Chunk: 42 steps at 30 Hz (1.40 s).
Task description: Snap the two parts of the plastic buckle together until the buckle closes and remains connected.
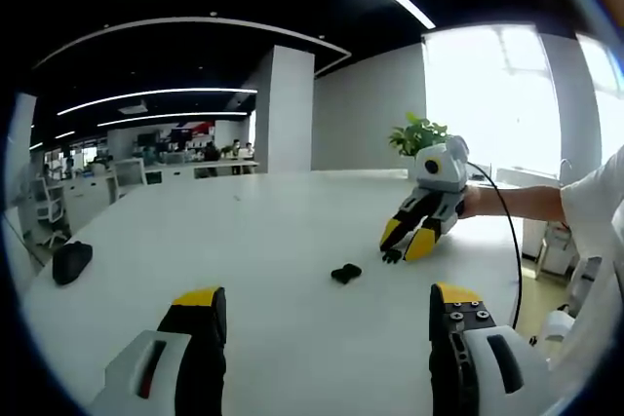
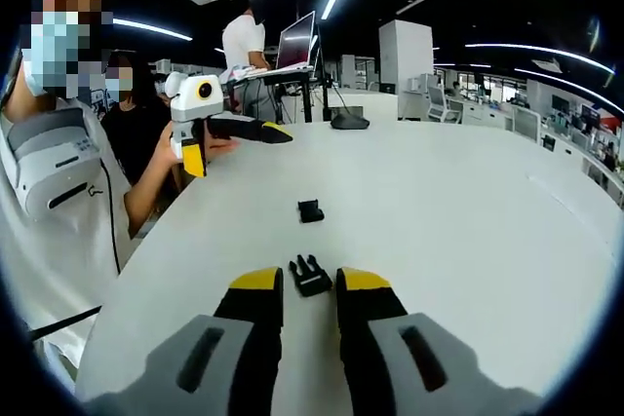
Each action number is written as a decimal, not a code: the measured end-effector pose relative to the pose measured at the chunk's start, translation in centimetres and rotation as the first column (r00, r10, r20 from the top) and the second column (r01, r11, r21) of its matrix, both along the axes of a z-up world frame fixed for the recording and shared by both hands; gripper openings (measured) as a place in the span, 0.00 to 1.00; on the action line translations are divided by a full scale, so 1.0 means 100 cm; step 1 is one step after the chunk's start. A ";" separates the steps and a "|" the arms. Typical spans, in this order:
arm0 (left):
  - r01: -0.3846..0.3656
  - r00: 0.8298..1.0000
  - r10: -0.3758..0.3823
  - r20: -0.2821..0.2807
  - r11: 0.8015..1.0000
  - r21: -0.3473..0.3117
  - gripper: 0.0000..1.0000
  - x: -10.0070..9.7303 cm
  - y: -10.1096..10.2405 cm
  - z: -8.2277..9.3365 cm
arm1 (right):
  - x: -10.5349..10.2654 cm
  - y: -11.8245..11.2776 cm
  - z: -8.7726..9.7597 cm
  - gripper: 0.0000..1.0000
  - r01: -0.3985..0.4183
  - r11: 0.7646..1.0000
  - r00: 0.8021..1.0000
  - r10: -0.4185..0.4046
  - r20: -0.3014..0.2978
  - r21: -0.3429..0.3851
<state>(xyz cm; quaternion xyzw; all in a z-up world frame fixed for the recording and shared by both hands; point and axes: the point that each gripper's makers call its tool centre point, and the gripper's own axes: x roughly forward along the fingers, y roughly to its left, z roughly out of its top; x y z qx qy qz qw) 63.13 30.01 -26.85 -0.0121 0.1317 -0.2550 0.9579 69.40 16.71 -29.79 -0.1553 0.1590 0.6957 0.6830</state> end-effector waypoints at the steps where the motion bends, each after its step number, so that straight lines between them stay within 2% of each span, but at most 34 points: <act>1: 0.001 1.000 -0.001 0.001 1.000 0.000 0.88 0.000 0.000 0.000 | 0.000 0.000 0.000 0.18 0.000 1.000 1.000 0.000 0.000 0.001; 7: 0.000 1.000 0.000 0.002 1.000 -0.004 0.88 0.000 0.000 0.000 | 0.002 -0.002 0.000 0.12 0.001 1.000 1.000 -0.001 0.021 0.001; 15: 0.006 1.000 -0.006 -0.004 1.000 0.000 0.88 0.000 -0.001 -0.003 | -0.003 0.000 -0.001 0.11 -0.008 1.000 0.998 0.008 0.061 -0.001; 23: 0.045 0.999 -0.045 -0.008 0.999 0.017 0.85 0.003 -0.008 -0.006 | -0.005 -0.003 0.003 0.11 0.011 0.999 0.997 -0.014 0.072 0.044; 26: 0.075 0.997 -0.074 -0.008 0.997 0.030 0.85 0.005 -0.012 -0.007 | -0.003 -0.005 0.008 0.11 0.024 0.997 0.997 -0.029 0.077 0.069; 31: 0.131 0.991 -0.131 0.036 0.991 0.016 0.82 0.014 -0.017 0.001 | -0.001 -0.010 0.011 0.11 0.041 0.996 0.996 -0.047 0.073 0.084; 33: 0.150 0.987 -0.151 0.049 0.988 0.030 0.82 0.017 -0.018 0.003 | 0.000 -0.012 0.011 0.11 0.053 0.995 0.996 -0.059 0.070 0.087; 38: 0.186 0.981 -0.191 0.040 0.978 0.093 0.82 0.024 -0.018 0.001 | -0.001 -0.016 0.012 0.11 0.065 0.994 0.995 -0.072 0.073 0.094; 42: 0.245 0.969 -0.247 0.020 0.967 0.071 0.82 0.027 -0.018 -0.004 | -0.002 -0.018 0.016 0.11 0.086 0.992 0.992 -0.094 0.080 0.093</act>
